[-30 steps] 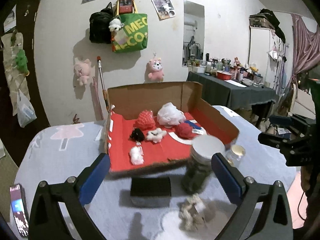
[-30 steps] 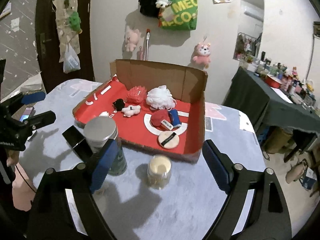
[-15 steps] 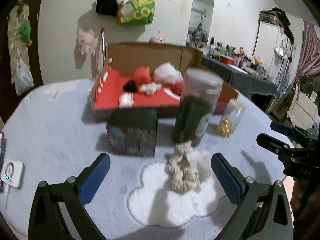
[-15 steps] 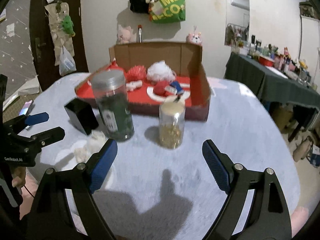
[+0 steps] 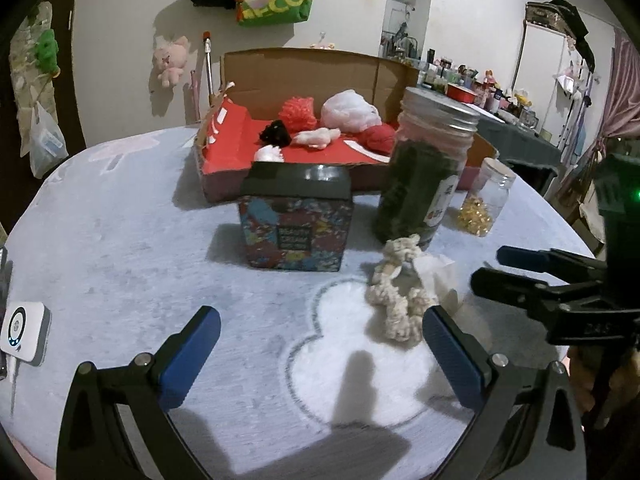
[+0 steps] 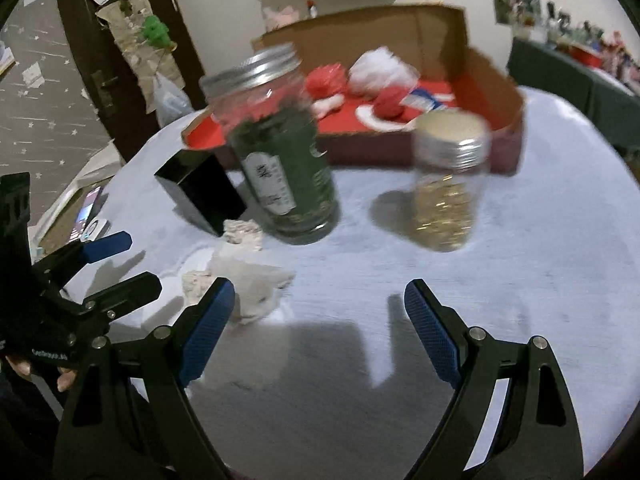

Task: Organize soft objects
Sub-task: 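Withdraw both tools from the box toward the items on the table, then grasp the cream knitted scrunchie with the left tool while the right tool grasps the white tissue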

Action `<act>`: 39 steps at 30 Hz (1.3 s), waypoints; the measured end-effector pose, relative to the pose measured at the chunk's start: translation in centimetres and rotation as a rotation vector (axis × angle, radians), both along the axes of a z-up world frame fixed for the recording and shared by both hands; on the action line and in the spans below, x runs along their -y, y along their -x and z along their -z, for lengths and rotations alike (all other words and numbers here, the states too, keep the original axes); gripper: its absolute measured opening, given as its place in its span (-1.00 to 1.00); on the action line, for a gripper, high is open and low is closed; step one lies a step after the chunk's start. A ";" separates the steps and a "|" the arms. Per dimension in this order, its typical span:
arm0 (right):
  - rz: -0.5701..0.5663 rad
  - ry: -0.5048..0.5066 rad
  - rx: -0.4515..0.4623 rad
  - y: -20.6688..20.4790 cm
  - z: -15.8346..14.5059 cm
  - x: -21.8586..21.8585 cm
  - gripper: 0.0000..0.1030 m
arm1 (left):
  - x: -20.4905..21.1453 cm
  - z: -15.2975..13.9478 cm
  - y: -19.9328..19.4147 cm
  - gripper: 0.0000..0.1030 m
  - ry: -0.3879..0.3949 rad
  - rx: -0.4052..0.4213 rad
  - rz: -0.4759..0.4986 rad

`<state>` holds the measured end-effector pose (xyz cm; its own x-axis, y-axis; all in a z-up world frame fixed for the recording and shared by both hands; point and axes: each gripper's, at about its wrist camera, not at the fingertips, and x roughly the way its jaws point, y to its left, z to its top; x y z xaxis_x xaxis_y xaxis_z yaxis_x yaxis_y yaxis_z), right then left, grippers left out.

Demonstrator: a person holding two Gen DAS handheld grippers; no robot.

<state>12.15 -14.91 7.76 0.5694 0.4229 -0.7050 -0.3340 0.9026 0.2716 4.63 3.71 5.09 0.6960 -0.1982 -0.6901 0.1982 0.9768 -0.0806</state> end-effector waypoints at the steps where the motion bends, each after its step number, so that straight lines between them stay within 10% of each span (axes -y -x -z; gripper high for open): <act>1: -0.011 -0.005 -0.012 -0.2 0.2 -0.4 0.69 | -0.1 0.0 0.0 0.99 -0.002 -0.002 -0.002; 18: 0.141 0.097 0.027 0.1 -0.6 4.0 0.69 | 2.5 0.6 -0.9 1.00 -0.026 -0.020 0.107; 26: 0.041 -0.024 0.013 0.4 -0.7 4.6 0.69 | 4.5 1.0 -2.1 0.86 -0.048 -0.032 0.178; 39: -0.043 0.051 0.062 0.8 -0.3 1.5 0.66 | 4.7 1.8 -3.5 0.57 -0.019 -0.063 0.197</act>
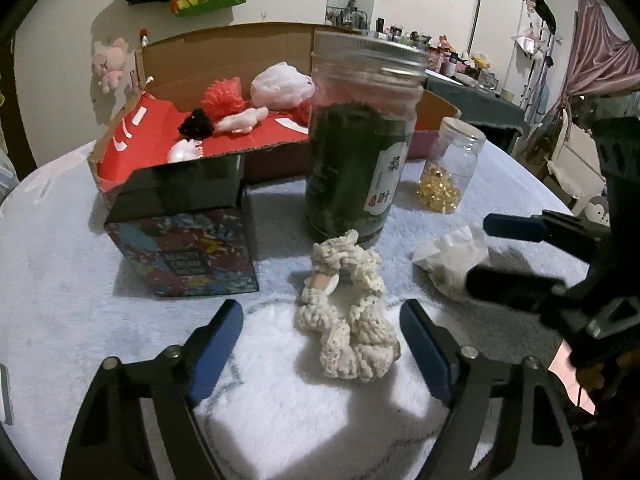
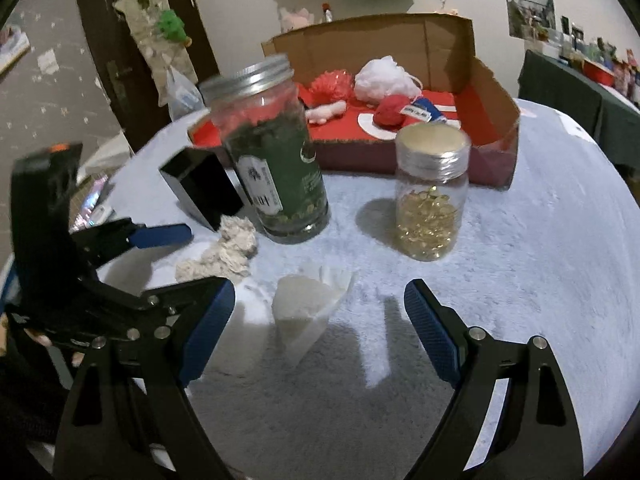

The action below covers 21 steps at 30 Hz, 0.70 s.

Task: Organize soft objects
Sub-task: 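Grasp the cream knitted scrunchie with the left tool while the right tool grasps the white tissue, then carry the cream scrunchie with the left tool while the right tool carries the tissue into the box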

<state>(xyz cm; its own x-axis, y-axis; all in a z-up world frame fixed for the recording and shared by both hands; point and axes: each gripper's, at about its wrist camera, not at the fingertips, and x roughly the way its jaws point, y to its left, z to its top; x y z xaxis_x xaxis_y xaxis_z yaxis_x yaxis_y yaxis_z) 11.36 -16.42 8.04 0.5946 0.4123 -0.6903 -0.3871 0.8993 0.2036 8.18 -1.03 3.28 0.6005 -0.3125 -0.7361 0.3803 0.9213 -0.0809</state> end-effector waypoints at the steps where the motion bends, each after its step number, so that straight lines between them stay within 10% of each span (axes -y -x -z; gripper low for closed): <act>1: -0.004 0.008 0.005 0.0 0.2 -0.2 0.52 | 0.1 0.1 0.0 0.54 -0.002 0.000 -0.002; 7: -0.052 0.022 0.000 0.1 1.3 -1.4 -0.62 | 0.2 0.2 0.3 -0.46 0.023 0.011 0.027; 21: -0.048 0.000 0.087 1.0 -2.0 -0.7 -0.70 | -0.2 -2.8 1.5 -0.46 0.073 0.053 0.043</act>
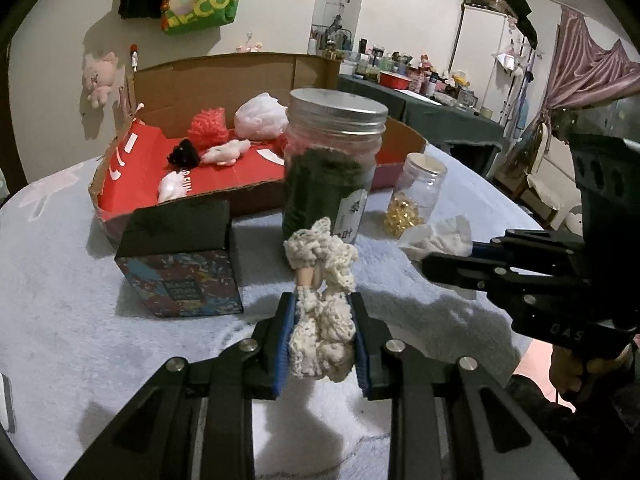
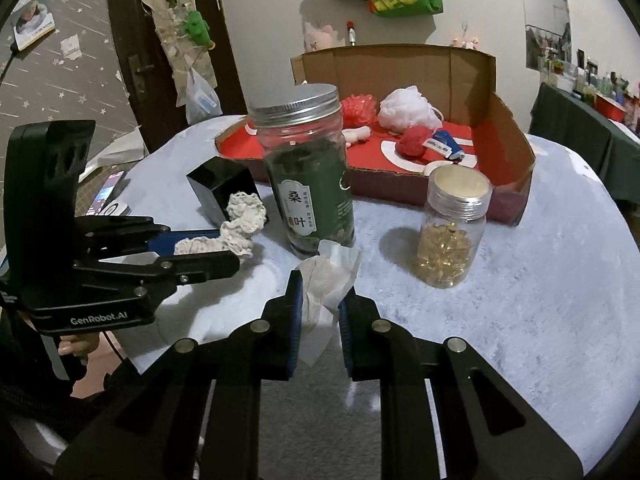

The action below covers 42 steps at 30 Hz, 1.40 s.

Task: Organize soft objects
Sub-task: 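Carry the cream scrunchie with the left tool while the right tool carries the tissue into the box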

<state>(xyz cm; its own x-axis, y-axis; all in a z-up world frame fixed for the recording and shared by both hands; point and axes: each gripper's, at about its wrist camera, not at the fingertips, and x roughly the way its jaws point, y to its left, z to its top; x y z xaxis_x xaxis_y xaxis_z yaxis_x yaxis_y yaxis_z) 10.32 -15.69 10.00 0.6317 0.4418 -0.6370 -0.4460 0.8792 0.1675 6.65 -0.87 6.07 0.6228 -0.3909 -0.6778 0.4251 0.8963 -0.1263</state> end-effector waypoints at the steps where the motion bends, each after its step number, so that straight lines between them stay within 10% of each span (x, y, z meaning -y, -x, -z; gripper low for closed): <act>1: 0.002 0.001 -0.005 -0.1 0.1 0.0 -0.70 | 0.0 0.0 0.0 -0.46 -0.002 -0.003 -0.001; 30: 0.139 0.068 -0.080 -1.7 2.2 6.7 -0.70 | -10.0 1.6 0.3 -0.46 -0.060 -0.044 -0.225; 42: 0.118 0.138 -0.032 -4.1 1.7 8.3 -0.70 | -11.6 1.3 -2.5 -0.47 -0.079 0.013 -0.147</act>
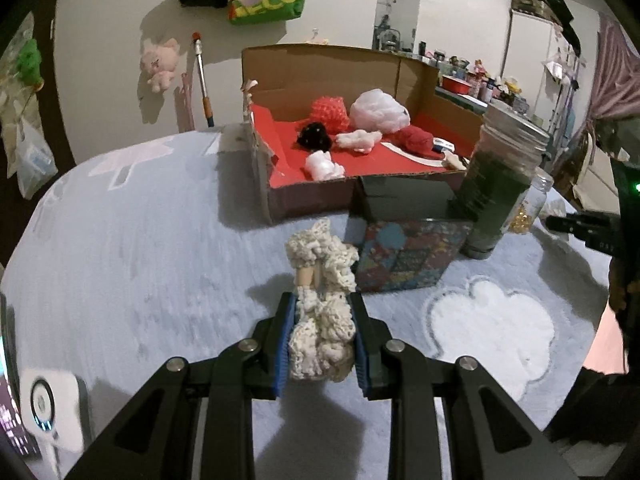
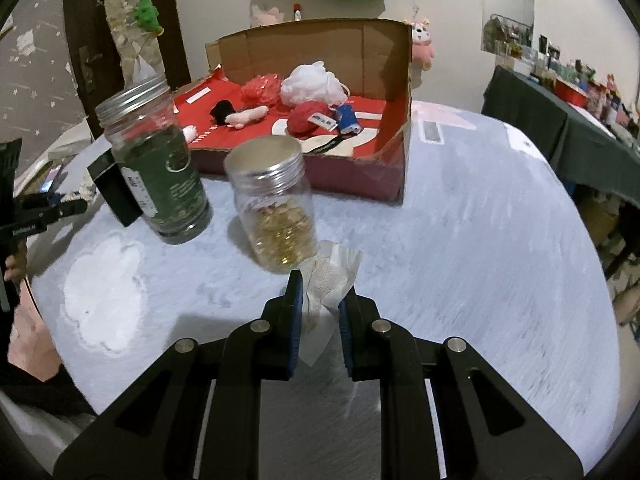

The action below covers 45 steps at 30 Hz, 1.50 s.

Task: Organize soft objects
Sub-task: 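Carry the cream scrunchie with the left tool while the right tool carries the tissue into the box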

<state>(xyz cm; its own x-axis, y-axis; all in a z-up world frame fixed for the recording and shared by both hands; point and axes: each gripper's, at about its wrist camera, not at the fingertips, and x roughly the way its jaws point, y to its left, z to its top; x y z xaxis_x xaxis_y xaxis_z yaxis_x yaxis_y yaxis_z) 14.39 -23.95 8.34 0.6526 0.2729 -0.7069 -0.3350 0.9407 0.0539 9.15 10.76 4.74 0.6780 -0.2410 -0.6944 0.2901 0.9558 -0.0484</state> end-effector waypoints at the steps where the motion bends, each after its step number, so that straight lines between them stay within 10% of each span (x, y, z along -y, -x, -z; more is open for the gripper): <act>1: -0.006 0.005 0.002 -0.2 0.0 0.0 -0.70 | -0.1 0.0 -0.3 -0.47 -0.001 0.001 0.006; 31: -0.245 0.098 0.056 -7.1 -6.0 -1.8 -0.70 | 3.8 -6.3 -7.9 -0.46 -0.078 0.056 0.277; 45: -0.389 -0.013 -0.213 -16.7 -5.6 -8.3 -0.70 | 11.1 -4.4 -16.5 -0.46 -0.125 -0.206 0.332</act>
<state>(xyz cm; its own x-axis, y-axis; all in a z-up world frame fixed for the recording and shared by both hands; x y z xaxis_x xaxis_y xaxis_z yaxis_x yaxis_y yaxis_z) 31.09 -15.65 13.95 0.3400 0.4792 -0.8092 -0.6442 0.7455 0.1708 25.69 -0.32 9.18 0.4213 -0.3279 -0.8455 0.5800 0.8142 -0.0268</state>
